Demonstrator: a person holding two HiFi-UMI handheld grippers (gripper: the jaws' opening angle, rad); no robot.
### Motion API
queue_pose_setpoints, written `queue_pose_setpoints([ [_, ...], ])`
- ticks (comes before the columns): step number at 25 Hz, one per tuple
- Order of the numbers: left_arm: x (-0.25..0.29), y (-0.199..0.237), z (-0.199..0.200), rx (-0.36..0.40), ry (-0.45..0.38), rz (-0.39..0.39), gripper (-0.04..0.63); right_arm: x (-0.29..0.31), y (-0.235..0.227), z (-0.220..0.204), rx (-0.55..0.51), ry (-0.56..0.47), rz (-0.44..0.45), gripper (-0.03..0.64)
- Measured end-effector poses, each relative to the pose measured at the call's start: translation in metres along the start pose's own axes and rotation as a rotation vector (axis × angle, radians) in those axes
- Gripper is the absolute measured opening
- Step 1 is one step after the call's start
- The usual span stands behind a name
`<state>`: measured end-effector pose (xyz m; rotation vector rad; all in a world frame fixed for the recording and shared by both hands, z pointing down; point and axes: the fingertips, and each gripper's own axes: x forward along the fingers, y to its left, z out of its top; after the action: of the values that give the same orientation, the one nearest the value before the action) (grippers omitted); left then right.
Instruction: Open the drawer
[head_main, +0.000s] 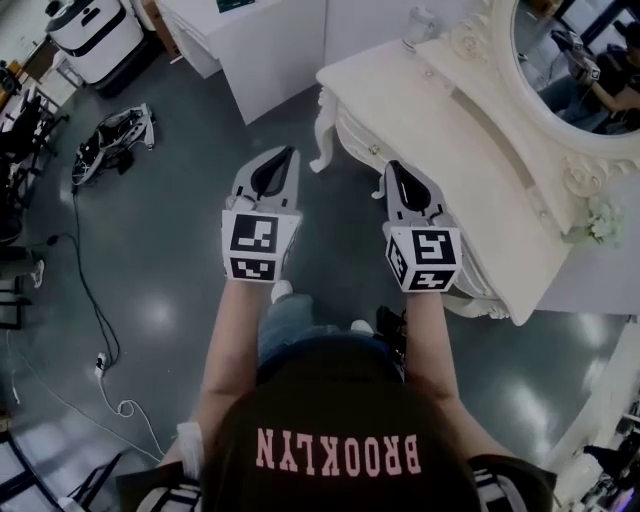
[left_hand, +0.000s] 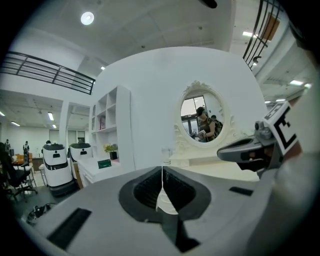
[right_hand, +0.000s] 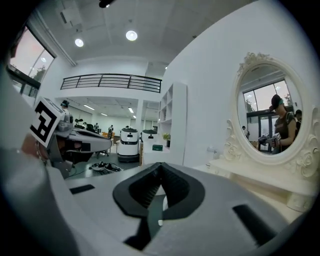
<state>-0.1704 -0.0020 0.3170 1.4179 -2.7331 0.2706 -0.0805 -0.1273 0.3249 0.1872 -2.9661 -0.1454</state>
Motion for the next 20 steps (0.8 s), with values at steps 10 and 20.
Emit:
queue_pose_setpoints([
  [10, 0.040, 0.052, -0.012, 0.018, 0.011, -0.224, 0.006, 0.041, 0.017, -0.001, 0.070, 0.055, -0.242, -0.003],
  [20, 0.063, 0.052, -0.028, -0.016, 0.048, -0.365, 0.006, 0.046, 0.023, -0.014, 0.092, 0.097, -0.362, -0.003],
])
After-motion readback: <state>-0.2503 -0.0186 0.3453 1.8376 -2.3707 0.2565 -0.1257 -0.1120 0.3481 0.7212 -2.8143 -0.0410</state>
